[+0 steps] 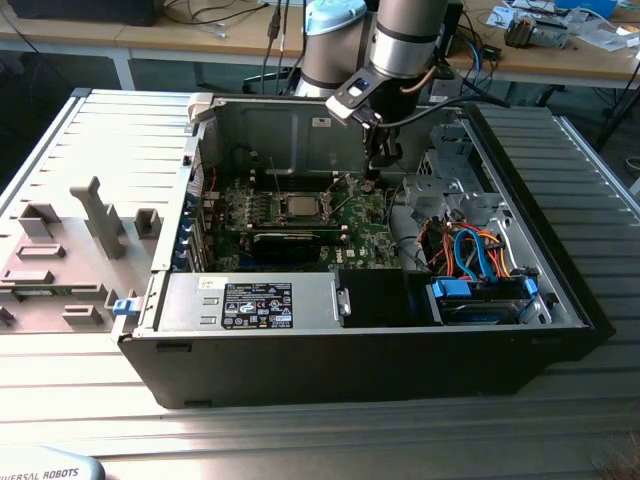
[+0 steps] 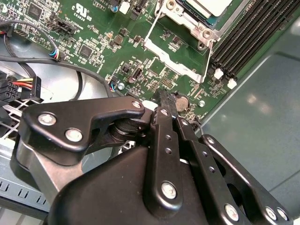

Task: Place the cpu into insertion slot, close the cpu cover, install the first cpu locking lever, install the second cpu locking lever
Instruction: 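Close the cpu cover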

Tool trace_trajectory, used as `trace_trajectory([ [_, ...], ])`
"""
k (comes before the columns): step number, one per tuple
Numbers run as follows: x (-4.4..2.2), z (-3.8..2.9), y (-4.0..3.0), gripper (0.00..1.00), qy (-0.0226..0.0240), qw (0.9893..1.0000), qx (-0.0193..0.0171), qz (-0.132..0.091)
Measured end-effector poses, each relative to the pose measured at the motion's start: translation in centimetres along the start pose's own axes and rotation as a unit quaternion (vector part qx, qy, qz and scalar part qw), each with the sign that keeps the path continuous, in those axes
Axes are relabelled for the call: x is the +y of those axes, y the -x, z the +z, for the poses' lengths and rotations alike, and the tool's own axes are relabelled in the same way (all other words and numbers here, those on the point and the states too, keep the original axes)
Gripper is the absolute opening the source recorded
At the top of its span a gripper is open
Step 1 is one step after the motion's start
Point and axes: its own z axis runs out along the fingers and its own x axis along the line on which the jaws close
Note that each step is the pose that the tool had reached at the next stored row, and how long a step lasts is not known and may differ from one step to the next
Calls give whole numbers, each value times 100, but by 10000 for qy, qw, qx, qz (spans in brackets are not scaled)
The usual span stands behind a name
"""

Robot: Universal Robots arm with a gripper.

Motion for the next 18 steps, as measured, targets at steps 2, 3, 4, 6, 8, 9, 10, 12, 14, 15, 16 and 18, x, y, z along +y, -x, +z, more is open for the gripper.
trace_trajectory([
  [2,1,11,0,11,0,10000,0,0],
  [3,1,14,0,11,0,10000,0,0],
  [4,1,16,0,11,0,10000,-1,0],
  [6,1,23,0,11,0,10000,0,0],
  [8,1,25,0,11,0,10000,0,0],
  [9,1,26,0,11,0,10000,-1,0],
  [10,1,26,0,11,0,10000,0,0],
  [12,1,27,0,11,0,10000,0,0],
  [14,1,27,0,11,0,10000,0,0],
  [15,1,27,0,11,0,10000,0,0],
  [16,-1,27,0,11,0,10000,0,1],
  [18,-18,29,-2,11,1,10000,1,0],
])
